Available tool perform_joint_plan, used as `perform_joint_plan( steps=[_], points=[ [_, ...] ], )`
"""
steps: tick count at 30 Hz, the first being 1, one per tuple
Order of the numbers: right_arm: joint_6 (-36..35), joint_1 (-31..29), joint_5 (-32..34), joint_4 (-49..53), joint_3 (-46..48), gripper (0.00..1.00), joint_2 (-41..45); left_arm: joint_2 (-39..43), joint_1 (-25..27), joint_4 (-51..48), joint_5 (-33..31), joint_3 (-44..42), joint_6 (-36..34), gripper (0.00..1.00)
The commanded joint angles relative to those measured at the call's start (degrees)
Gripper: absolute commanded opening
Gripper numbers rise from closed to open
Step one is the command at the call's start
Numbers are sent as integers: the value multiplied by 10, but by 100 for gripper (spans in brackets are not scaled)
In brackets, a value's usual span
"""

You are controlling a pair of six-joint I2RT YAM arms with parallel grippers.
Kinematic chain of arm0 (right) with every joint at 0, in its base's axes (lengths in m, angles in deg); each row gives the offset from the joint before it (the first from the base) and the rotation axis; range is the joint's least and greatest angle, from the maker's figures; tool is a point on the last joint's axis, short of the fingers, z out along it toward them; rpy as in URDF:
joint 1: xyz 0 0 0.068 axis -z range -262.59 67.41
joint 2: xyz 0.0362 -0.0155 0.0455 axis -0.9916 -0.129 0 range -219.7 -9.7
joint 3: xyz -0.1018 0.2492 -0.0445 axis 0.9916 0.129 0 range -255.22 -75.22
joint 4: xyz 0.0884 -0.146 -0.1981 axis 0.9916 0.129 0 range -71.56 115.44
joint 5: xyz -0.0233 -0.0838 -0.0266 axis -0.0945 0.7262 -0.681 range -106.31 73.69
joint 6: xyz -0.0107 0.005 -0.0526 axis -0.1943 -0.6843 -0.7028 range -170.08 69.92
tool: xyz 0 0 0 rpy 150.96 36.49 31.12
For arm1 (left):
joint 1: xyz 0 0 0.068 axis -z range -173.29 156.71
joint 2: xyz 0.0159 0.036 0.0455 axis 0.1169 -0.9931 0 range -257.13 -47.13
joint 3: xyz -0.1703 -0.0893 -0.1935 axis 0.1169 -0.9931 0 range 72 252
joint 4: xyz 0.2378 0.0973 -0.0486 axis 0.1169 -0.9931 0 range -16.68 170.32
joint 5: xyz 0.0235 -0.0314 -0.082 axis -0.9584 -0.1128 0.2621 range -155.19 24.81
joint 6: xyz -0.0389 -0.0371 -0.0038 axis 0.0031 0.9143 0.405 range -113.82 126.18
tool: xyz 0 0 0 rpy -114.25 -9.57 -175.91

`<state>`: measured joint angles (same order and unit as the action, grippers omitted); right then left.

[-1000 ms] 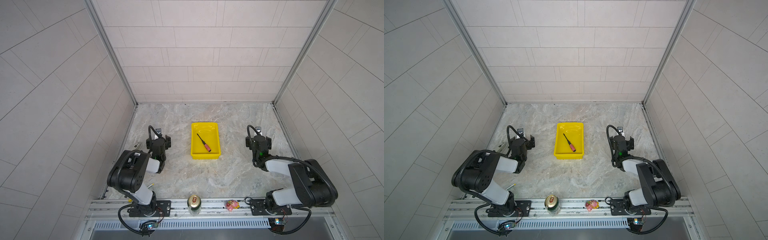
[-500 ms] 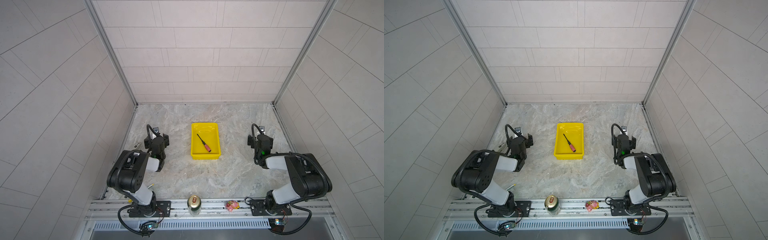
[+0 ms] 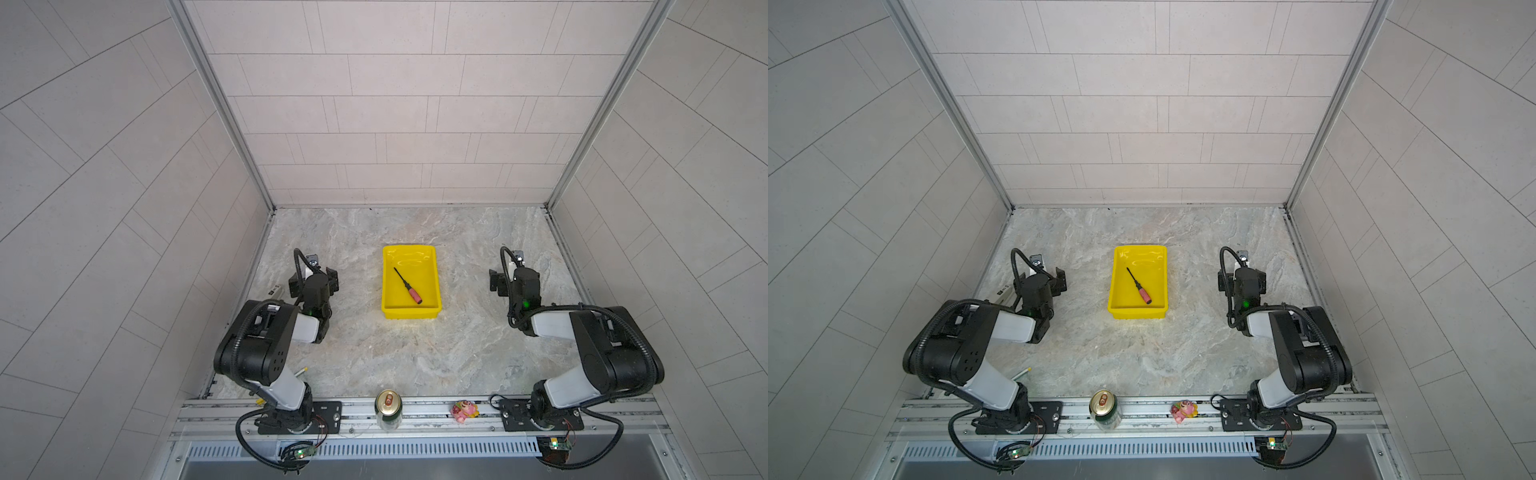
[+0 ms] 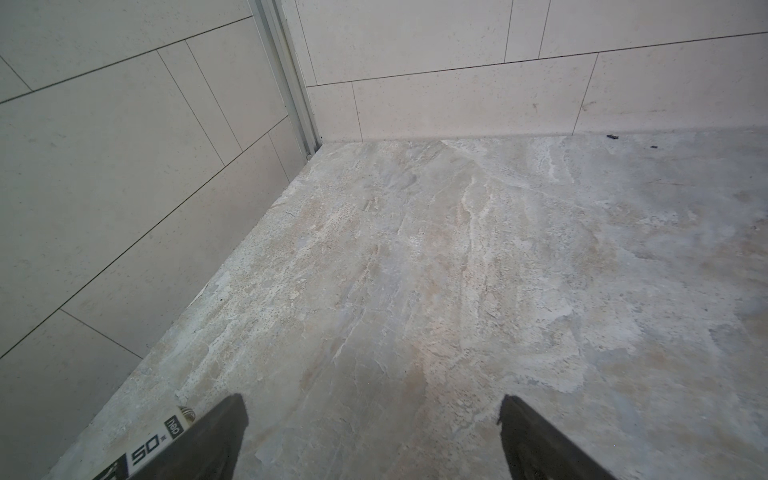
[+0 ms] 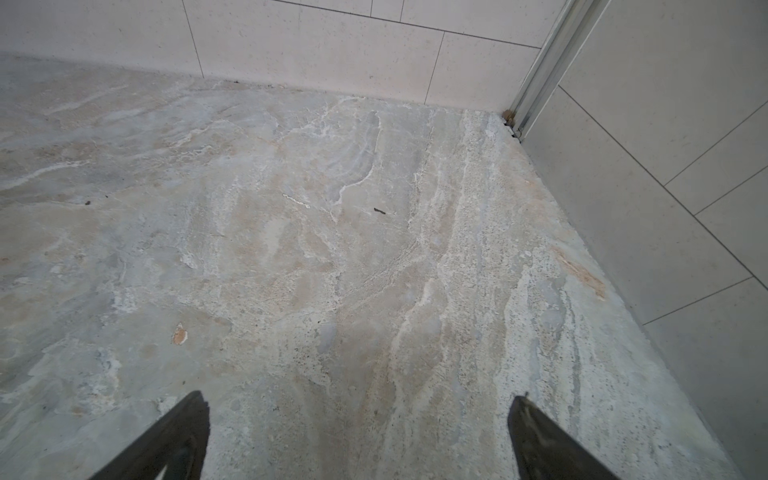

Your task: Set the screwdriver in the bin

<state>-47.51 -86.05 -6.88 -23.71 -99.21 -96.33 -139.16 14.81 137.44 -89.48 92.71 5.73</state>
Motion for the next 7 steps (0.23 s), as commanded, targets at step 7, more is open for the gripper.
perform_joint_plan(
  steps=[7],
  points=[
    [-8,3,-5,9,-10,100,-2,1,-4,3,-7,7,4,100]
  ],
)
